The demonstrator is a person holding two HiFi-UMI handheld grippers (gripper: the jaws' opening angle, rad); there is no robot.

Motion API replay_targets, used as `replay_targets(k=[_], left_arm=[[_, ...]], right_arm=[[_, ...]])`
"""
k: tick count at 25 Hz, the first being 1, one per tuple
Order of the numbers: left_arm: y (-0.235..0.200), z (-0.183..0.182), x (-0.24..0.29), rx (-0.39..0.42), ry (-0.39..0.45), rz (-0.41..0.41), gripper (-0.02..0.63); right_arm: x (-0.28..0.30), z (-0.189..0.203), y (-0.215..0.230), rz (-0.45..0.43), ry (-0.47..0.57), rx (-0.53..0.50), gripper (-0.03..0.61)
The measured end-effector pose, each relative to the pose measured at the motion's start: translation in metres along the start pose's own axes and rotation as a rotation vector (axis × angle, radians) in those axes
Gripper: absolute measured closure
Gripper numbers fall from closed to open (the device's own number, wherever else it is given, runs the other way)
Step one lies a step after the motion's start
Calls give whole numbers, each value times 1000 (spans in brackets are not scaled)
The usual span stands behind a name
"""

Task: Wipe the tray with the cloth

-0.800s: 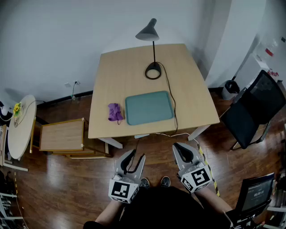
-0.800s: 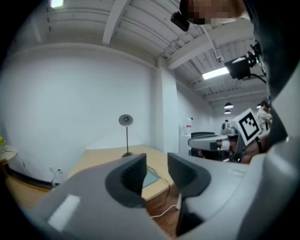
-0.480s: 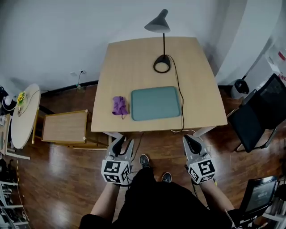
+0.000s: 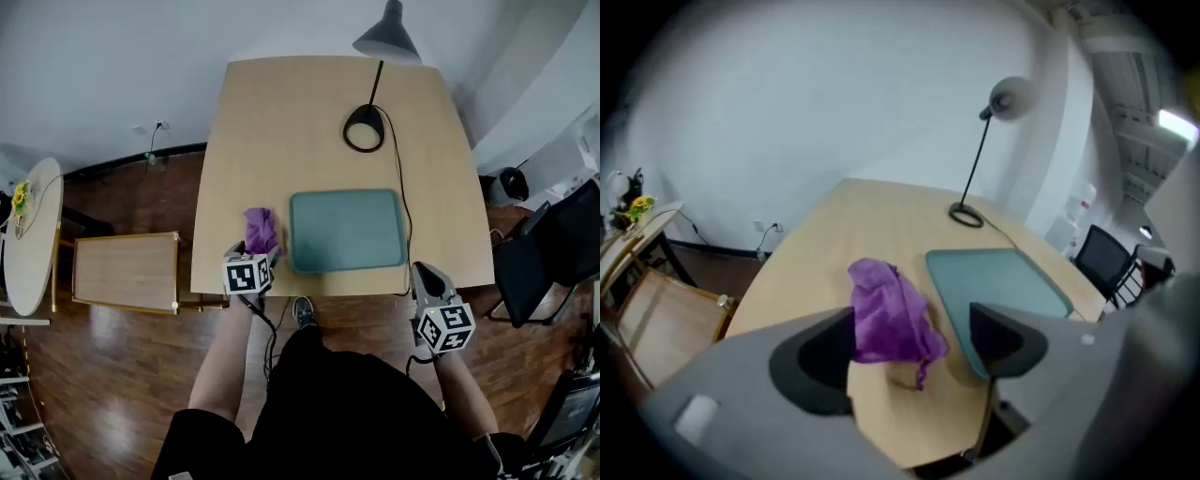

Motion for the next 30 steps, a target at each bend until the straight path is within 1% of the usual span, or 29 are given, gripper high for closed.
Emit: replay_targets(k=[2, 3, 5, 6, 7, 8, 9, 10, 11, 12, 14, 15, 17, 18, 20, 22, 24, 25, 26, 28, 30], left_arm=[[-4, 3, 32, 21, -75, 35, 195], [-7, 7, 42, 35, -116, 50, 195], [-15, 16, 56, 59, -208, 64, 195], [-19, 20, 60, 60, -244, 66, 205], [-24, 25, 63, 49, -265, 65, 242], [-27, 29, 64, 27, -267, 62, 270], [-29, 31, 64, 3, -256, 60, 283], [-30, 31, 63, -19, -240, 62, 315], [-31, 30, 63, -38, -225, 67, 382], [-32, 29, 62, -58, -215, 69, 426], [-31, 30, 57, -79, -212, 49, 448], [-27, 29, 52, -69, -211, 39, 454], [-12, 19, 39, -24, -194, 47, 456], [-1, 11, 32, -2, -178, 67, 456], [27, -3, 24, 30, -147, 130, 453], [53, -13, 22, 57, -129, 167, 452], [74, -23, 26, 82, -129, 180, 451], [80, -27, 31, 99, -138, 176, 451], [81, -31, 39, 119, -156, 161, 453], [72, -37, 60, 148, -219, 121, 459], [58, -39, 85, 132, -296, 103, 460]], right_arm=[[22, 6, 12, 27, -54, 24, 572], [31, 11, 18, 43, -85, 19, 572], [53, 21, 30, 61, -164, -28, 572], [67, 26, 34, 53, -210, -61, 574], [82, 31, 38, 34, -259, -88, 572], [97, 38, 40, 8, -310, -106, 574], [111, 47, 41, -17, -360, -116, 574], [125, 55, 42, -35, -405, -125, 574], [138, 63, 42, -41, -442, -140, 574], [149, 70, 42, -36, -469, -164, 574], [159, 78, 50, 11, -491, -221, 574], [158, 78, 58, 51, -488, -231, 574], [152, 76, 78, 128, -477, -192, 572], [150, 80, 88, 147, -480, -154, 551], [151, 91, 103, 142, -510, -74, 489], [154, 98, 111, 128, -552, -4, 460], [154, 103, 117, 121, -600, 58, 466], [153, 106, 119, 117, -620, 82, 519], [152, 109, 120, 111, -632, 97, 545], [152, 109, 118, 99, -631, 114, 549], [154, 108, 116, 99, -628, 136, 552]])
Point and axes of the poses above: the fingertips, and each gripper's own axes: x forward along the fingers, y to its right, z out of its underside, the point moved 4 cm from there along -x, backward along the fingers, and after that the axes turned 8 degrees about x, right-handed, at the moved point
